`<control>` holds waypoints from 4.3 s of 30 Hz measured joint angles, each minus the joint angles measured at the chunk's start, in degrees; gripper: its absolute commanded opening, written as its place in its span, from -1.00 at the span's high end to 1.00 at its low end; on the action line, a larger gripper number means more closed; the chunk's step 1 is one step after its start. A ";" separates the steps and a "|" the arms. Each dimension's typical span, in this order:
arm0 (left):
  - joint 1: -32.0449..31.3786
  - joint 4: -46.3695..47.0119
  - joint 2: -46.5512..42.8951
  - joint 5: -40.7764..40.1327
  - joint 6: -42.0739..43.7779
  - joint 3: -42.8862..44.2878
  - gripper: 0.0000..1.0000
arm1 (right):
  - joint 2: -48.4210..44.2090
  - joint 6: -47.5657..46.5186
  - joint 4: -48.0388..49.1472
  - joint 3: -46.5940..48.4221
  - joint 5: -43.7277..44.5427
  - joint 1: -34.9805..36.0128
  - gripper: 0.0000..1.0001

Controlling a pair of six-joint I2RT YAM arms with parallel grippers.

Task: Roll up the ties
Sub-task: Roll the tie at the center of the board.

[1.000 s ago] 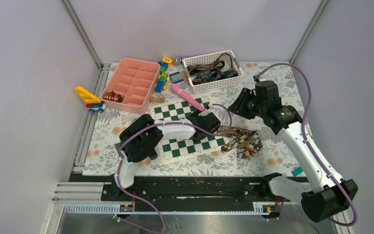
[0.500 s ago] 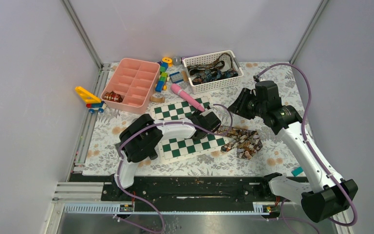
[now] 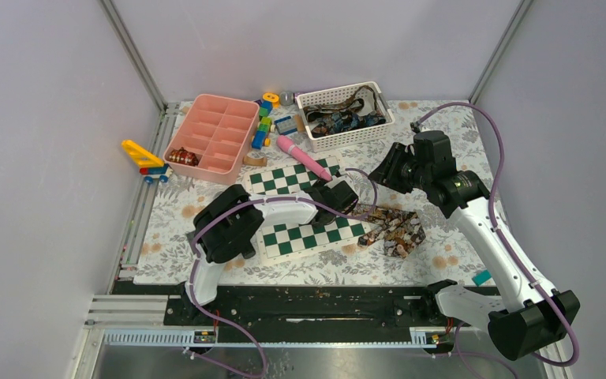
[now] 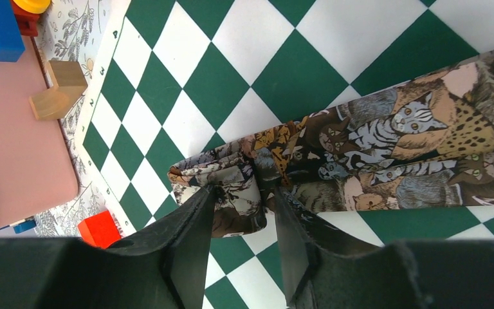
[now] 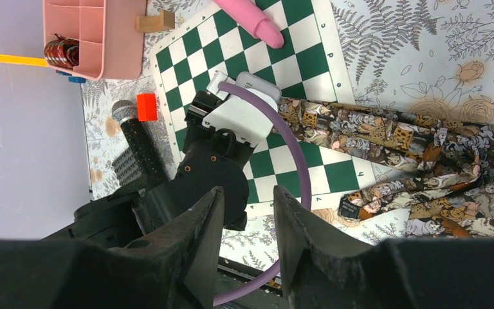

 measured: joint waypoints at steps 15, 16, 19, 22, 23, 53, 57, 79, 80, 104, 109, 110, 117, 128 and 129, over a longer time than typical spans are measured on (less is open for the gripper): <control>0.83 0.17 -0.28 2.64 -1.53 -0.02 0.27 | 0.00 0.02 0.00 0.00 0.00 -0.02 0.16; 0.94 0.26 -0.37 3.02 -1.70 -0.02 0.26 | 0.00 0.02 0.00 0.00 0.00 0.00 0.16; 1.09 0.28 -0.46 3.17 -2.01 -0.04 0.21 | 0.00 0.02 0.00 0.00 0.00 0.00 0.16; 1.18 0.37 -0.85 3.39 -2.54 -0.15 0.20 | 0.00 0.02 0.00 0.00 0.00 -0.02 0.16; 1.20 0.48 -1.05 3.50 -2.67 -0.22 0.20 | 0.00 0.02 0.00 -0.02 0.00 0.00 0.16; 1.18 1.16 -9.44 4.13 -2.78 -0.52 0.16 | -6.93 0.66 -1.14 8.94 9.09 -2.19 0.10; 1.51 1.99 -11.98 4.52 -2.84 -1.16 0.16 | -8.13 1.25 -0.39 10.80 10.10 -3.08 0.10; 24.11 15.89 -35.45 22.45 -19.56 -23.65 -0.06 | 14.40 2.01 9.14 -5.07 -0.63 0.42 0.29; 24.20 16.20 -35.45 22.73 -20.00 -24.17 -0.06 | 16.96 1.90 9.92 -4.74 -1.38 1.79 0.32; 25.33 19.93 -35.28 25.07 -24.85 -26.97 -0.03 | 47.87 -0.96 15.12 14.53 -8.17 7.72 0.62; 25.75 19.98 -33.97 25.75 -24.85 -26.97 -0.01 | 49.40 -1.81 15.21 14.97 -8.57 8.37 0.62; 25.83 20.00 -33.51 25.99 -24.85 -26.97 -0.01 | 49.68 -1.99 15.23 15.10 -8.63 8.46 0.60; 25.94 20.06 -30.93 28.06 -24.85 -26.97 0.00 | 51.30 -3.10 15.26 15.45 -9.16 8.85 0.57; 26.16 21.79 -29.11 32.00 -24.85 -26.95 0.00 | 53.29 -3.85 15.28 15.56 -11.08 9.35 0.53; 26.16 21.97 -28.98 32.39 -24.85 -26.95 -0.01 | 53.29 -3.98 15.28 15.56 -11.19 9.40 0.52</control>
